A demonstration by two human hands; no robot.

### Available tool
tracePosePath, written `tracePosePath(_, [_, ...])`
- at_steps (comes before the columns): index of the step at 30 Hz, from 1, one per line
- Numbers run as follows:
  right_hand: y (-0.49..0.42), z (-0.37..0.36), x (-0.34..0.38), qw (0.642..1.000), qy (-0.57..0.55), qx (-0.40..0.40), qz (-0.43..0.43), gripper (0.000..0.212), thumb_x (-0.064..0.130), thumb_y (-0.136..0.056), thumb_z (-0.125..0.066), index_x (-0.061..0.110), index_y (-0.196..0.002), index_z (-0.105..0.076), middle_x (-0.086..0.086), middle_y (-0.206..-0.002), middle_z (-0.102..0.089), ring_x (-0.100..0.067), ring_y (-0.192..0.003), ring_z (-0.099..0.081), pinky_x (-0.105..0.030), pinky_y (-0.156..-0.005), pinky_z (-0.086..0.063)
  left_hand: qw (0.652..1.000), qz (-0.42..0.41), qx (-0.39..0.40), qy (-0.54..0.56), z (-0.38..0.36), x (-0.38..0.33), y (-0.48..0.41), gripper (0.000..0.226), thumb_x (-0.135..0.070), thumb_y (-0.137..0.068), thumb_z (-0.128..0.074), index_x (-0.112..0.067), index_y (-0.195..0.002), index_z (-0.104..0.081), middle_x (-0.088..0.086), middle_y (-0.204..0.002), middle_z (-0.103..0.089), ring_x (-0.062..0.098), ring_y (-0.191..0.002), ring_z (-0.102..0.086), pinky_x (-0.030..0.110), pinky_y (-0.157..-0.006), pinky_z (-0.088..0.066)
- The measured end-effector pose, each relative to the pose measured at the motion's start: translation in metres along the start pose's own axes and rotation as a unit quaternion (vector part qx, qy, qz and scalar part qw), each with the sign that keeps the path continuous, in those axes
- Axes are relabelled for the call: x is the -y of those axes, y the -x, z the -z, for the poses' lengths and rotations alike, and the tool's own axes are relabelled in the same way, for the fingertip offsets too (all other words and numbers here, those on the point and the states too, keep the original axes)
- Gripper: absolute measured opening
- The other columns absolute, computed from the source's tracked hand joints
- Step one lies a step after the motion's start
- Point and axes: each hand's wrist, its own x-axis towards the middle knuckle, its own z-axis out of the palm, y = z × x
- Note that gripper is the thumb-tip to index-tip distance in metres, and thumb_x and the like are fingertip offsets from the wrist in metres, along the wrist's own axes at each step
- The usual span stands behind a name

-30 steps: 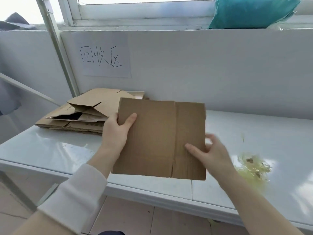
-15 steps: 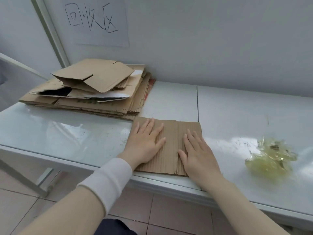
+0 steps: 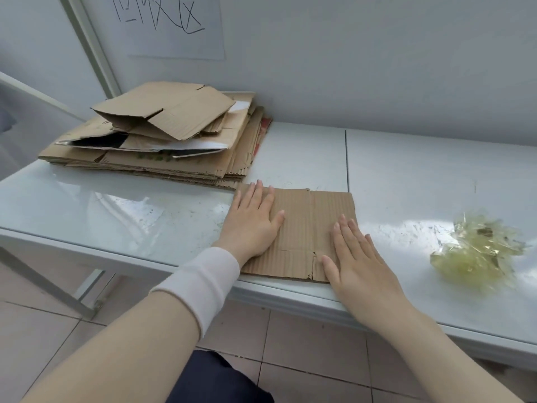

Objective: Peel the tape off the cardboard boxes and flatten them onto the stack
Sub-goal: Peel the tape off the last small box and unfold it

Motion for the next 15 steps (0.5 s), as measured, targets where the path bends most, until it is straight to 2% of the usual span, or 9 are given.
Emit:
tracePosePath(2, [0.007,0.001,0.001,1.000,0.007,0.007,-0.009,0.086,0.056,-0.072,0.019,0.012,-0.145,0.014,0.007,-0.149,0.027,0.000,-0.130,0.029,-0.023,-0.109,0.019,1.000,0.010,-0.002,0.009,0.000,0.003,0.018,0.061,-0.047,-0.098,-0.016,-0.018,-0.149,0.000,0.003,-0.158,0.009,0.014,-0.145,0.011,0.035,-0.119,0.006])
tracePosePath(5, [0.016,0.006,0.003,0.999,-0.005,0.020,-0.030,0.064,0.046,-0.096,-0.005,0.011,-0.146,0.013,0.003,-0.153,0.024,-0.003,-0.135,0.026,-0.024,-0.110,0.019,0.999,0.034,-0.010,0.034,0.001,0.009,0.044,0.062,-0.047,-0.098,-0.016,-0.018,-0.149,0.001,0.000,-0.158,0.012,0.012,-0.145,0.013,0.034,-0.119,0.003])
tracePosePath(7, [0.020,0.008,0.004,0.999,-0.020,0.025,-0.034,0.061,0.042,-0.098,-0.011,0.011,-0.146,0.012,0.002,-0.154,0.023,-0.003,-0.135,0.025,-0.025,-0.111,0.018,0.996,0.054,-0.013,0.071,0.002,0.011,0.061,0.062,-0.046,-0.098,-0.019,-0.016,-0.149,-0.002,0.001,-0.158,0.009,0.015,-0.145,0.008,0.032,-0.118,-0.001])
tracePosePath(8, [0.021,0.008,0.005,0.999,-0.025,0.028,-0.035,0.061,0.041,-0.098,-0.012,0.011,-0.146,0.011,0.002,-0.154,0.023,-0.003,-0.135,0.025,-0.025,-0.112,0.017,0.993,0.064,-0.024,0.094,0.004,0.012,0.068,0.061,-0.044,-0.098,-0.023,-0.015,-0.149,-0.007,0.002,-0.158,0.003,0.017,-0.146,0.002,0.031,-0.118,-0.005])
tracePosePath(10, [0.022,0.008,0.005,0.998,-0.042,0.035,-0.038,0.061,0.041,-0.098,-0.013,0.012,-0.146,0.010,0.002,-0.154,0.022,-0.007,-0.139,0.023,-0.027,-0.113,0.015,0.981,0.093,-0.077,0.151,0.009,0.014,0.076,0.055,-0.036,-0.097,-0.038,-0.012,-0.145,-0.025,0.009,-0.153,-0.021,0.023,-0.140,-0.017,0.031,-0.115,-0.016])
tracePosePath(12, [0.020,0.009,0.004,0.997,-0.058,0.040,-0.039,0.060,0.040,-0.099,-0.016,0.012,-0.147,0.007,0.001,-0.155,0.020,-0.013,-0.142,0.020,-0.030,-0.114,0.013,0.942,0.152,-0.122,0.272,0.018,0.016,0.080,0.049,-0.026,-0.090,-0.056,-0.014,-0.135,-0.041,0.007,-0.136,-0.044,0.023,-0.125,-0.040,0.031,-0.107,-0.031])
tracePosePath(15, [0.020,0.011,0.001,0.990,-0.133,0.040,-0.040,0.060,0.038,-0.099,-0.025,0.013,-0.148,-0.002,0.003,-0.156,0.012,-0.016,-0.144,0.013,-0.031,-0.116,0.008,0.810,0.226,-0.050,0.539,0.036,0.016,0.087,0.053,-0.019,-0.084,-0.066,-0.014,-0.130,-0.040,0.003,-0.119,-0.055,0.020,-0.101,-0.056,0.031,-0.088,-0.045])
